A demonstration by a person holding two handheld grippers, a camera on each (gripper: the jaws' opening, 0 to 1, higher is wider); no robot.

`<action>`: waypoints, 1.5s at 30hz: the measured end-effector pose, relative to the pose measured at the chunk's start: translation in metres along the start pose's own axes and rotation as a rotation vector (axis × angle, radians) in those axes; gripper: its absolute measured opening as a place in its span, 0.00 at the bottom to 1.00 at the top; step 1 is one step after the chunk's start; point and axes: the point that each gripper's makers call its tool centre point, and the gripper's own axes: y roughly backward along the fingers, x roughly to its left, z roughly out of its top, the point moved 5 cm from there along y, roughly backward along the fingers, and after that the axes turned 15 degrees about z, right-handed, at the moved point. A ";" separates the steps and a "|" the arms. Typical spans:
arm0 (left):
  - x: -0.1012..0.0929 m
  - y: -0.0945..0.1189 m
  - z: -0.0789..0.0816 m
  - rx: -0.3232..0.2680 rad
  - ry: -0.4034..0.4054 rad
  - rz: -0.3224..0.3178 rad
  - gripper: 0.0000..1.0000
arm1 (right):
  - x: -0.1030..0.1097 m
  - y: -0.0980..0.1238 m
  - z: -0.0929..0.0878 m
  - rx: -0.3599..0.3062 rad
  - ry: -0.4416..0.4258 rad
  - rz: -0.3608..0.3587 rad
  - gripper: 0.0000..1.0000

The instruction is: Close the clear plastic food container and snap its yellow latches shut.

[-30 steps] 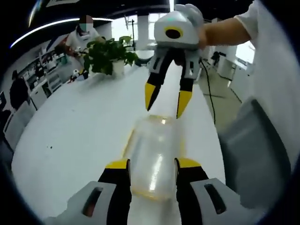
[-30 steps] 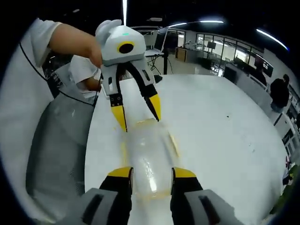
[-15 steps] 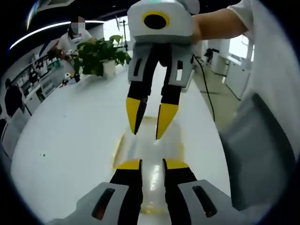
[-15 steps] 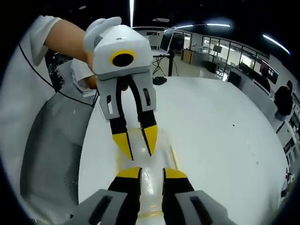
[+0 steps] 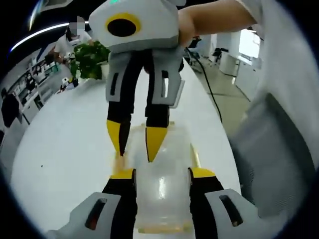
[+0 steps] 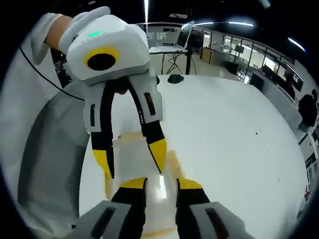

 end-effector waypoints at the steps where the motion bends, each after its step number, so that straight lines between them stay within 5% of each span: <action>1: -0.001 0.001 0.000 -0.006 -0.001 -0.004 0.38 | -0.002 0.000 -0.002 0.013 0.004 -0.008 0.22; 5: -0.002 0.001 0.000 -0.008 0.003 -0.001 0.36 | -0.005 -0.002 -0.003 0.021 -0.006 -0.010 0.33; 10: -0.002 -0.001 0.002 -0.007 0.001 0.003 0.38 | 0.003 -0.005 -0.002 0.024 0.023 0.041 0.35; 12: -0.005 -0.003 0.003 -0.006 -0.006 0.004 0.36 | 0.002 -0.009 -0.008 0.090 0.067 0.020 0.36; 13: -0.006 -0.003 0.004 -0.007 -0.007 0.006 0.36 | 0.004 -0.010 -0.004 0.043 0.050 0.029 0.37; 16: -0.012 -0.004 0.005 -0.005 0.005 -0.008 0.42 | -0.004 -0.007 -0.005 0.054 0.036 -0.006 0.43; 29: -0.026 -0.007 0.000 0.037 -0.193 0.062 0.49 | -0.005 -0.007 -0.004 0.057 0.009 -0.041 0.42; 33: -0.022 -0.007 -0.001 0.031 -0.205 0.056 0.49 | 0.002 -0.008 -0.004 0.123 0.101 0.053 0.33; 38: -0.019 -0.006 -0.002 0.044 -0.225 0.058 0.48 | 0.004 -0.009 -0.005 0.198 0.137 0.136 0.44; 45: -0.015 -0.007 -0.008 0.067 -0.304 0.095 0.48 | -0.010 -0.011 0.006 0.240 0.150 0.173 0.44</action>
